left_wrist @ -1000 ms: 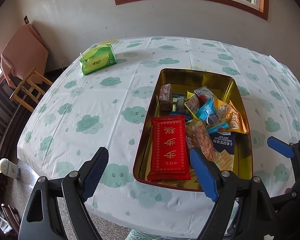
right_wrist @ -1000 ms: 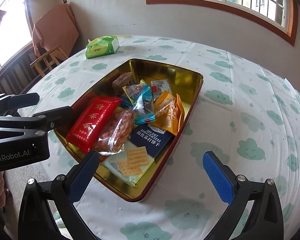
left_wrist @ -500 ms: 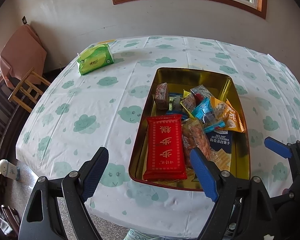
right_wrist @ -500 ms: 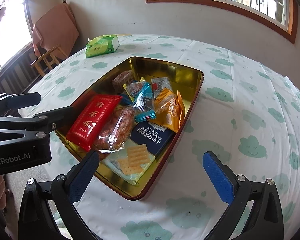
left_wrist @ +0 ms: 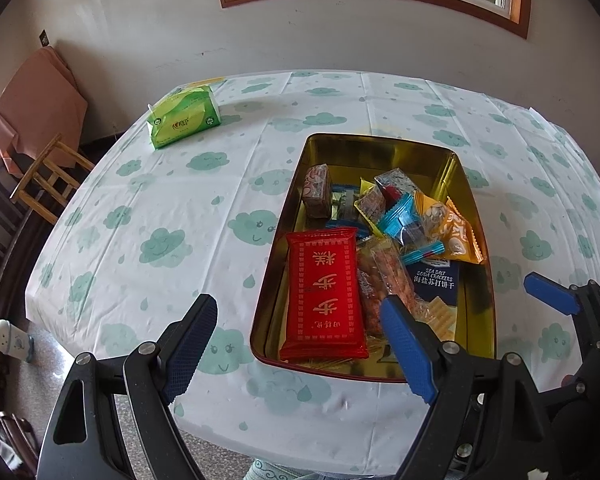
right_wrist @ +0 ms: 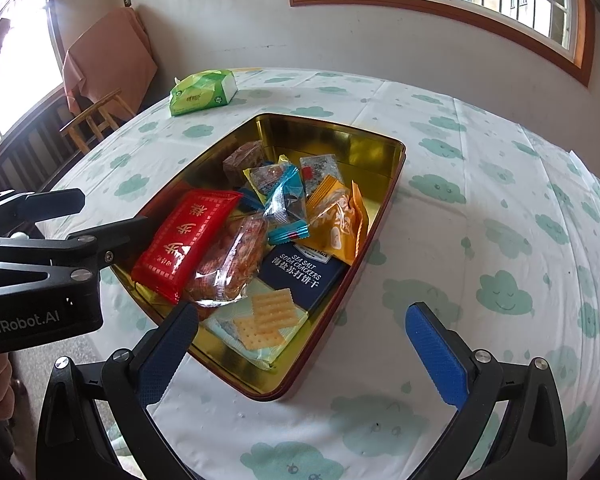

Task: Organize snacks

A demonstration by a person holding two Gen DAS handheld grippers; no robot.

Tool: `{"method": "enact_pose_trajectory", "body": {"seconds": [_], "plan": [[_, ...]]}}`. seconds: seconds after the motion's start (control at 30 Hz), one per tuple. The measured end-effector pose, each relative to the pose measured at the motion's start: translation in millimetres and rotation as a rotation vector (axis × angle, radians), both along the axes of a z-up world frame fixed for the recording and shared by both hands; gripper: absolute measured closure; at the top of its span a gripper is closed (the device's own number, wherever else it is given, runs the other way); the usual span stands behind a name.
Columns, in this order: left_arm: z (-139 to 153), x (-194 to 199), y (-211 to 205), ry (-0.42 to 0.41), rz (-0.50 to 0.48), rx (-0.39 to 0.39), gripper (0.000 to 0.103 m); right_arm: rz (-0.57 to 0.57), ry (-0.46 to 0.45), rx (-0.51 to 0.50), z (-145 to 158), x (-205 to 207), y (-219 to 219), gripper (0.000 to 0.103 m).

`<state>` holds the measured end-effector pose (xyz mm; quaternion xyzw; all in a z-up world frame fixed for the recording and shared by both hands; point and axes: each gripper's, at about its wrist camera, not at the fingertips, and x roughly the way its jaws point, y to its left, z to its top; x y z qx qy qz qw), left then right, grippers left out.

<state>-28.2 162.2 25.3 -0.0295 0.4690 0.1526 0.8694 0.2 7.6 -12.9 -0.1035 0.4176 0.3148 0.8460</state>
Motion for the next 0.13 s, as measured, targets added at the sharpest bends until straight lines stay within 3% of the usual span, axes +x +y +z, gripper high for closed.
{"method": "enact_pose_trajectory", "body": {"seconds": [0.13], "plan": [[0.1, 0.0, 0.8, 0.005, 0.003, -0.004, 0.019, 0.000, 0.001, -0.001, -0.5, 0.4, -0.5, 0.000]]}}
